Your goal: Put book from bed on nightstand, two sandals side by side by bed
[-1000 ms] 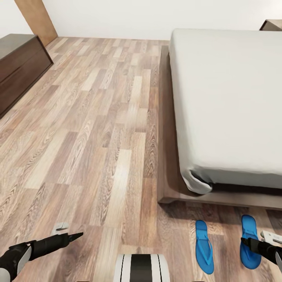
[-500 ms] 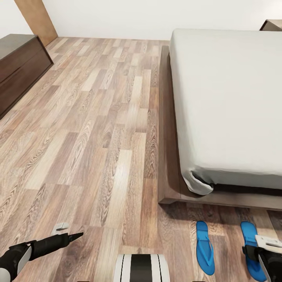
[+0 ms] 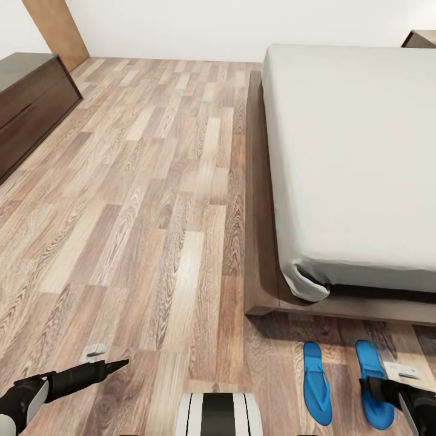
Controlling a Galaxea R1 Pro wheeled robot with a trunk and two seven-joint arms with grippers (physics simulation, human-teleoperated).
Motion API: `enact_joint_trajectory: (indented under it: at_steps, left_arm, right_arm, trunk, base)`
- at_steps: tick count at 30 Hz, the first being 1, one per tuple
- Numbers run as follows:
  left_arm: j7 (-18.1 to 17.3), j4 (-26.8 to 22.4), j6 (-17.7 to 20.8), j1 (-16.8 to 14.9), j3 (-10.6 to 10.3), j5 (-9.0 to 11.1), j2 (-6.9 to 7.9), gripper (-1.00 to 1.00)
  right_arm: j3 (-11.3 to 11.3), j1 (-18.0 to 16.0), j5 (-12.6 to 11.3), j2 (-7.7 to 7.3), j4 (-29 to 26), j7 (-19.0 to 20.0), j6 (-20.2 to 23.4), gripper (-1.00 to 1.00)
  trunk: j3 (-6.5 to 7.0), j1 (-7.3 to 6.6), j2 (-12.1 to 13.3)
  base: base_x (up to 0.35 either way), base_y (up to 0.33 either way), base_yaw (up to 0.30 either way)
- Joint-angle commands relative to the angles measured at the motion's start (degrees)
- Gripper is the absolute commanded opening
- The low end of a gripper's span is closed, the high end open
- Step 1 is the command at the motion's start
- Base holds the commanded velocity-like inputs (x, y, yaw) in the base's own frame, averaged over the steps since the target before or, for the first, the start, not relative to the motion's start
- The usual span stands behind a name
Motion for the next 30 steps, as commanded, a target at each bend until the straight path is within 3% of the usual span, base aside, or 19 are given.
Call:
enact_joint_trajectory:
  at_steps: [1, 13, 19, 30]
  left_arm:
    - [-0.34, -0.05, 0.47, -0.03, 0.48, -0.47, -0.06, 1.00]
    - [-0.33, -0.05, 0.47, -0.03, 0.48, -0.47, -0.09, 1.00]
    - [-0.34, -0.05, 0.47, -0.03, 0.48, -0.47, -0.10, 1.00]
    - [-0.07, -0.05, 0.39, -0.03, 0.47, -0.62, -0.73, 1.00]
  right_arm:
    - [-0.31, -0.03, 0.71, -0.01, -0.07, 1.65, 0.19, -1.00]
    - [-0.28, -0.04, 0.64, -0.24, -0.02, 4.21, 0.17, -1.00]
    - [-0.26, -0.03, 0.77, -0.22, -0.02, 8.63, 0.10, -1.00]
    - [-0.25, -0.03, 0.90, -0.05, -0.03, 8.89, 0.07, -1.00]
  trunk:
    - [-0.03, -0.01, -0.01]
    - [-0.03, -0.01, -0.01]
    - [-0.03, -0.01, -0.01]
    - [-0.03, -0.01, -0.01]
  base:
    - [0.000, 0.000, 0.000]
    - [0.000, 0.016, 0.000]
    - [0.000, 0.191, 0.000]
    - [0.000, 0.012, 0.000]
